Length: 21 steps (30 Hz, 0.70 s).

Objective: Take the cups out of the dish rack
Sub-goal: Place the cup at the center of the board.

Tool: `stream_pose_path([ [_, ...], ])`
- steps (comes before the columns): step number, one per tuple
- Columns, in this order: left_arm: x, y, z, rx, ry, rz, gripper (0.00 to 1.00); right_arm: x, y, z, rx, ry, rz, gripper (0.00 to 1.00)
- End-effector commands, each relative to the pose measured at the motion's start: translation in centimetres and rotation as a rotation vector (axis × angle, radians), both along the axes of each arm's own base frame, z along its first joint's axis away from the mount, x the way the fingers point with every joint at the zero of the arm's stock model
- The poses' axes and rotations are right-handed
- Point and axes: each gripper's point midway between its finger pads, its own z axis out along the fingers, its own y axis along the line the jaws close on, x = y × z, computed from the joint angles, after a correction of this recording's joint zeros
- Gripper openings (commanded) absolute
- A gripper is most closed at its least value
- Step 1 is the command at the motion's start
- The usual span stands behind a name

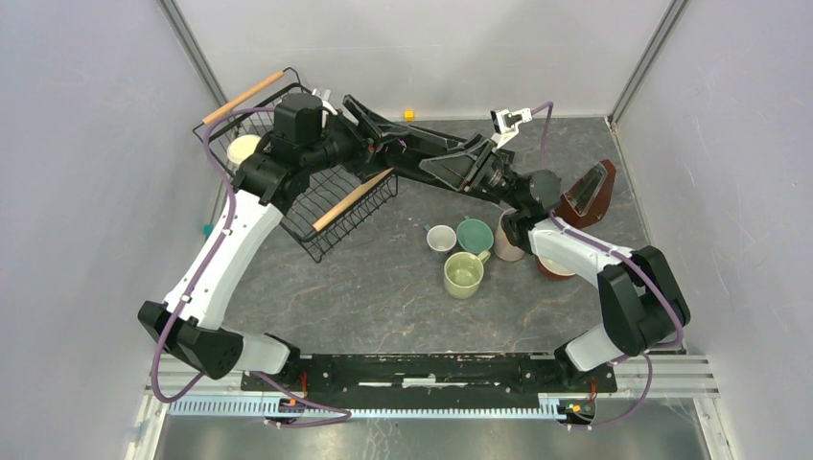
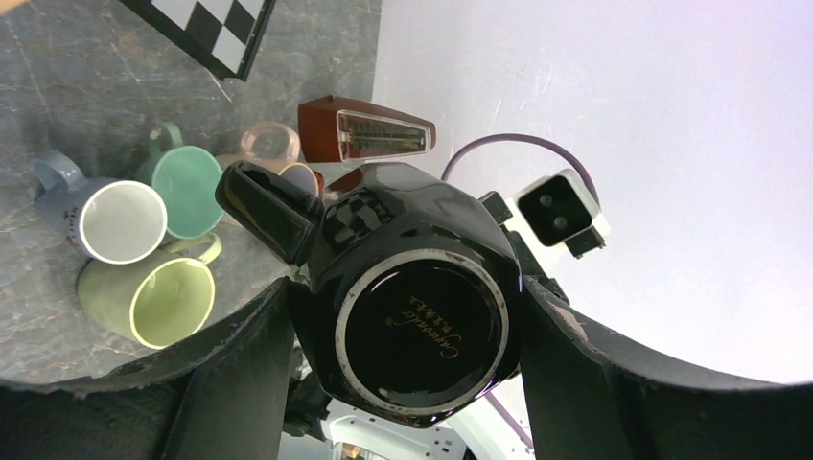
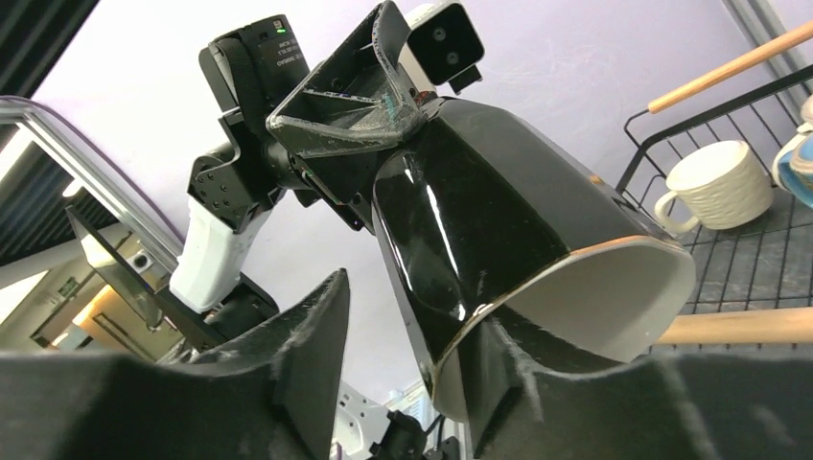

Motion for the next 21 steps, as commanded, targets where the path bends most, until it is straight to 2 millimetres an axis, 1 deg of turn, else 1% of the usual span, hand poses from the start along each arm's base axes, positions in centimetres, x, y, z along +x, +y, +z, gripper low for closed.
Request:
stream_pose_path([
  [1,-1.0,-0.9,4.6,-0.124,-0.109,-0.041,0.02,-1.9,-0.5,2.3,0.061,-0.097,0.035,0.43],
  [7,-1.3,-1.2,4.5,-0.123,-0.108,-0.052,0.02,-2.1,-0.7,2.8,0.071,-0.107,0.035,0.16],
  [9,-1.5,-1.3,4.4,-0.118,-0.113,-0.062,0.02,-2.2,-0.7,2.9,0.072,-0.11,0.034,0.01],
  [10,-1.5,-1.3,4.4,-0.116,-0.116,-0.065,0.02,-2.1,-0.7,2.9,0.071,-0.109,0.032,0.0],
  [11,-1.6,-1.4,4.2,-0.112,-0.115,-0.069,0.06,-2.2,-0.8,2.9,0.071,-0.111,0.029,0.0],
  [13,-1.6,-1.4,3.8,-0.102,-0.115,-0.074,0.29,-2.2,-0.8,2.9,0.068,-0.112,0.023,0.0],
  [14,-1.6,-1.3,3.8,-0.098,-0.119,-0.074,0.38,-2.2,-0.8,3.0,0.065,-0.115,0.017,0.0],
  [15,-1.6,-1.3,3.6,-0.094,-0.119,-0.074,0.52,-2.1,-0.8,3.0,0.061,-0.116,0.012,0.0],
  [16,-1.7,-1.3,3.6,-0.093,-0.121,-0.075,0.63,-2.1,-0.9,3.0,0.056,-0.116,0.007,0.0],
  [18,-1.7,-1.2,3.4,-0.088,-0.124,-0.077,0.79,-2.1,-1.0,3.3,0.053,-0.124,-0.006,0.0],
  [20,-1.8,-1.2,3.3,-0.084,-0.126,-0.078,0.88,-2.1,-1.1,3.5,0.048,-0.128,-0.02,0.0],
  [21,-1.8,-1.2,3.2,-0.081,-0.127,-0.079,0.91,-2.0,-1.2,3.6,0.042,-0.131,-0.032,0.0],
])
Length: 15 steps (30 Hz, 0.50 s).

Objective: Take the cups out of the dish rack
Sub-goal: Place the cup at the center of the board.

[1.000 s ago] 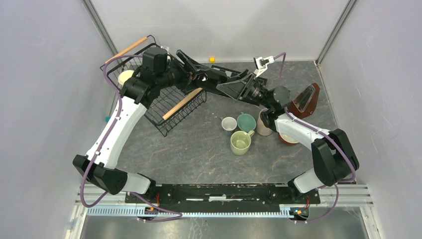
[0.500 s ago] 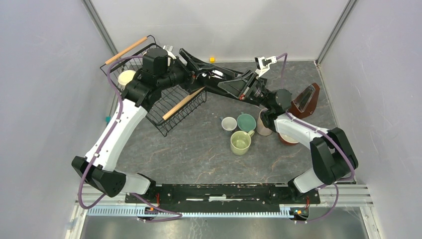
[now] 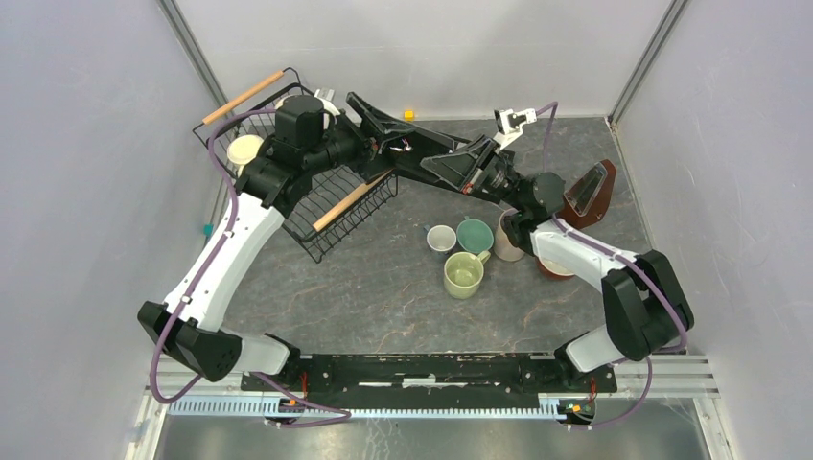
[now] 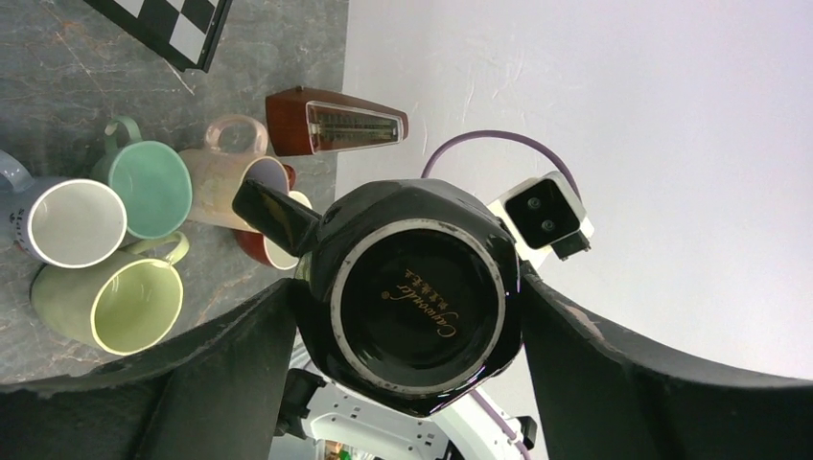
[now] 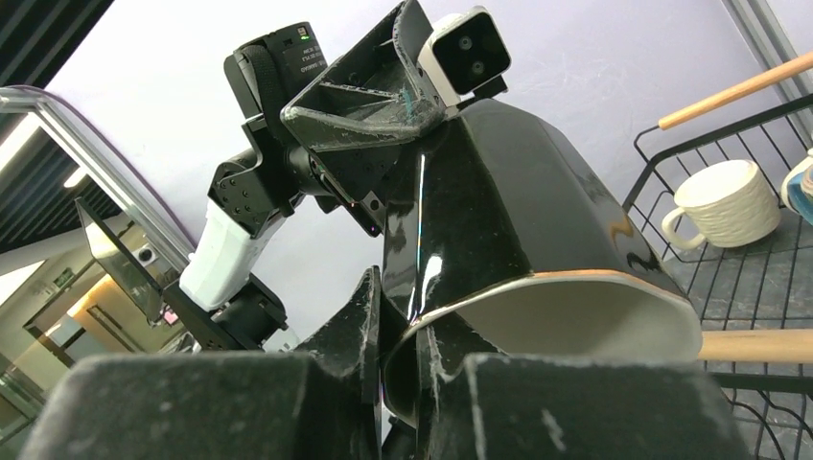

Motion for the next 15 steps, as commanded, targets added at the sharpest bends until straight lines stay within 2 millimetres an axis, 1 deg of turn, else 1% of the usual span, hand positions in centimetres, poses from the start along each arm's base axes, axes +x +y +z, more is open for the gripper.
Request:
stream_pose_path([
  [1,-1.5,-0.1,2.2,-0.017,-0.107,-0.048,0.96,-1.2,-0.8,2.6,0.01,-0.096,-0.046,0.0],
  [2,-1.6,0.0,2.2,-0.015,-0.109,-0.051,1.0,-1.1,-1.0,2.6,0.004,-0.098,-0.059,0.0],
  [5,-1.7,0.0,1.8,-0.005,-0.113,-0.054,1.0,-0.8,-1.4,2.6,-0.025,-0.096,-0.106,0.0],
  [10,-1.8,0.3,1.9,0.022,-0.137,-0.056,1.0,0.4,-2.2,1.9,-0.12,-0.077,-0.215,0.0],
  [15,-2.0,0.6,1.5,0.089,-0.16,-0.076,1.0,1.9,-3.0,1.0,-0.271,-0.027,-0.328,0.0],
])
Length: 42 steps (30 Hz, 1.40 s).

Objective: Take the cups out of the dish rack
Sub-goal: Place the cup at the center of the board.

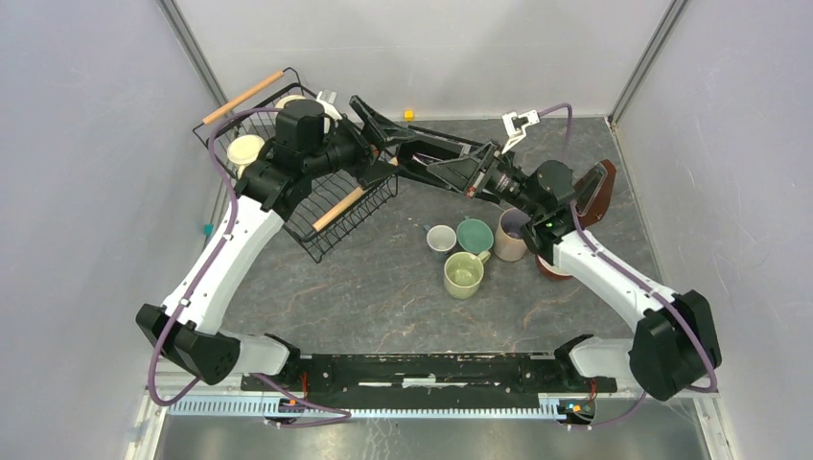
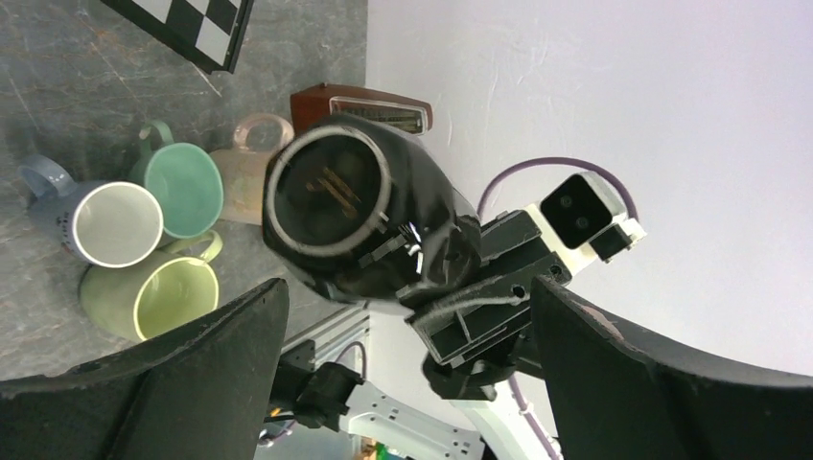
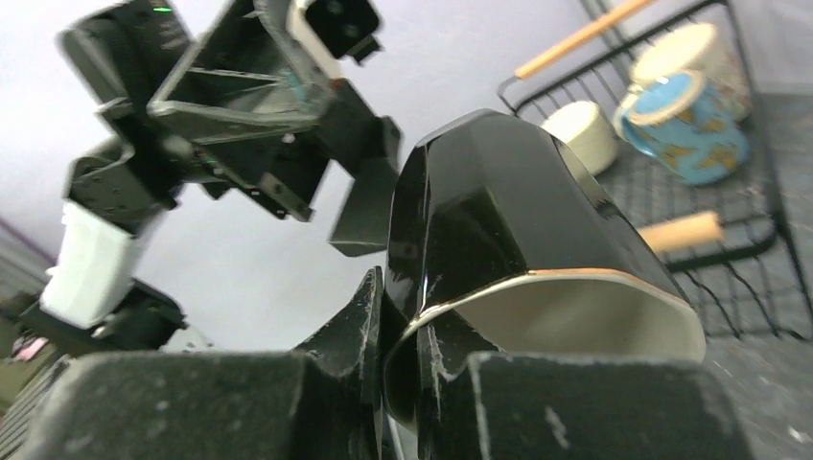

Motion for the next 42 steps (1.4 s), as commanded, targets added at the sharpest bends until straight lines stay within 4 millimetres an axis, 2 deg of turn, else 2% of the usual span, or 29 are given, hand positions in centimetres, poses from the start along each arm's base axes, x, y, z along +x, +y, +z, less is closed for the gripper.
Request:
stream_pose_path([
  [1,-1.5,0.5,2.4,0.053,-0.137,-0.056,1.0,1.2,-1.9,2.4,-0.11,-0.074,-0.163,0.0],
  [6,-2.2,1.0,1.5,0.143,-0.171,-0.078,1.0,2.1,-3.5,0.6,-0.275,0.015,-0.268,0.0],
  [9,-2.8,0.7,0.5,0.186,-0.182,-0.112,1.0,1.9,-4.9,-0.8,-0.369,0.069,-0.328,0.0],
  [16,-3.9,-0.2,-1.2,0.28,-0.232,-0.168,1.0,0.1,-7.3,-2.0,-0.51,0.13,-0.387,0.0],
  [19,-4.3,0.2,-1.5,0.324,-0.258,-0.168,1.0,-0.8,-8.6,-2.1,-0.573,0.146,-0.416,0.0],
  [24,-5.0,0.6,-1.5,0.359,-0.298,-0.175,1.0,-3.0,-11.0,-3.8,-0.687,0.201,-0.448,0.0],
  [33,-5.3,1.2,-1.9,0.4,-0.334,-0.176,1.0,-6.8,-14.7,-9.5,-0.882,0.322,-0.461,0.0],
  [42,-5.1,1.3,-2.4,0.409,-0.339,-0.178,1.0,-8.7,-16.1,-15.2,-1.005,0.406,-0.432,0.0],
])
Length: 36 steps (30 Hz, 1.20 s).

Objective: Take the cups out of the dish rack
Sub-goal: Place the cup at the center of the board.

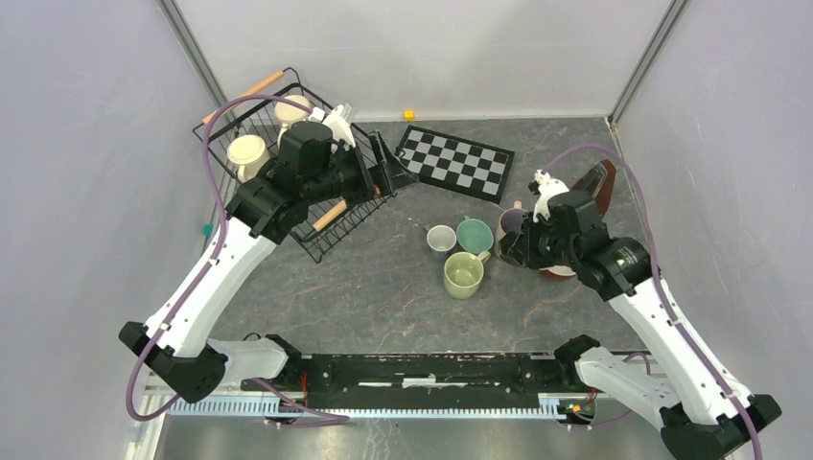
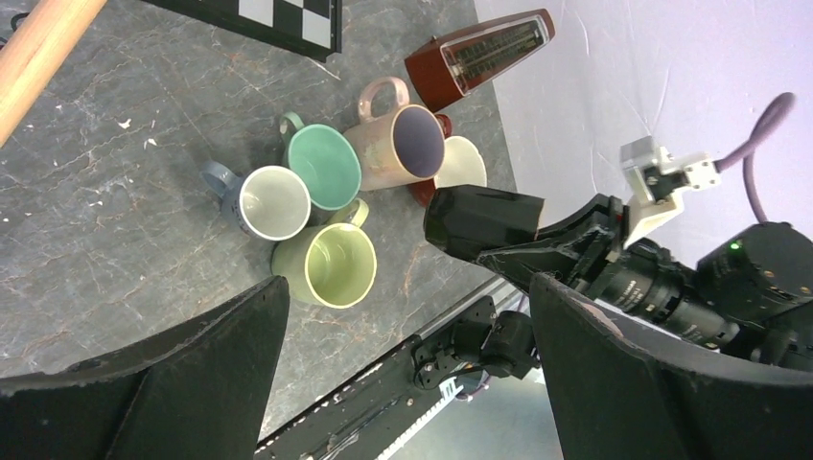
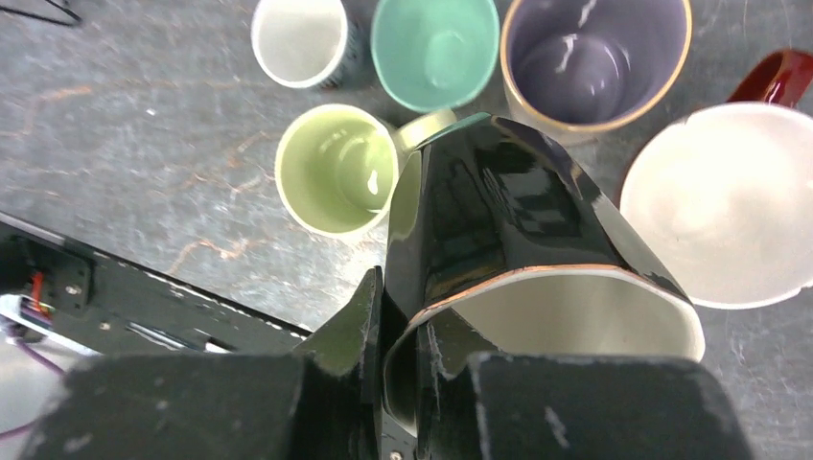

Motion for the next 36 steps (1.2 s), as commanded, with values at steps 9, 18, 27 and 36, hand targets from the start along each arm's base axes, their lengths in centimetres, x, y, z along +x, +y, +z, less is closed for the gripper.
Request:
stream_pose_path([
  [9,0.0,0.4,-0.5,0.033,-0.063,-0.012,1.0,0.0,0.7,-4.2,-0.061,0.006,0.022,0.0],
  [18,-0.3,0.6,-1.0,0.043,-0.063,-0.017,1.0,0.5,1.3,-7.3,-0.116,0.043,0.028,0.0],
  [27,-0.5,0.9,-1.2,0.051,-0.067,-0.013,1.0,1.2,2.1,-9.3,-0.151,0.078,0.047,0.0],
  [36,-0.7,1.1,-1.5,0.058,-0.072,-0.013,1.0,1.2,2.2,-11.3,-0.192,0.119,0.051,0.0],
])
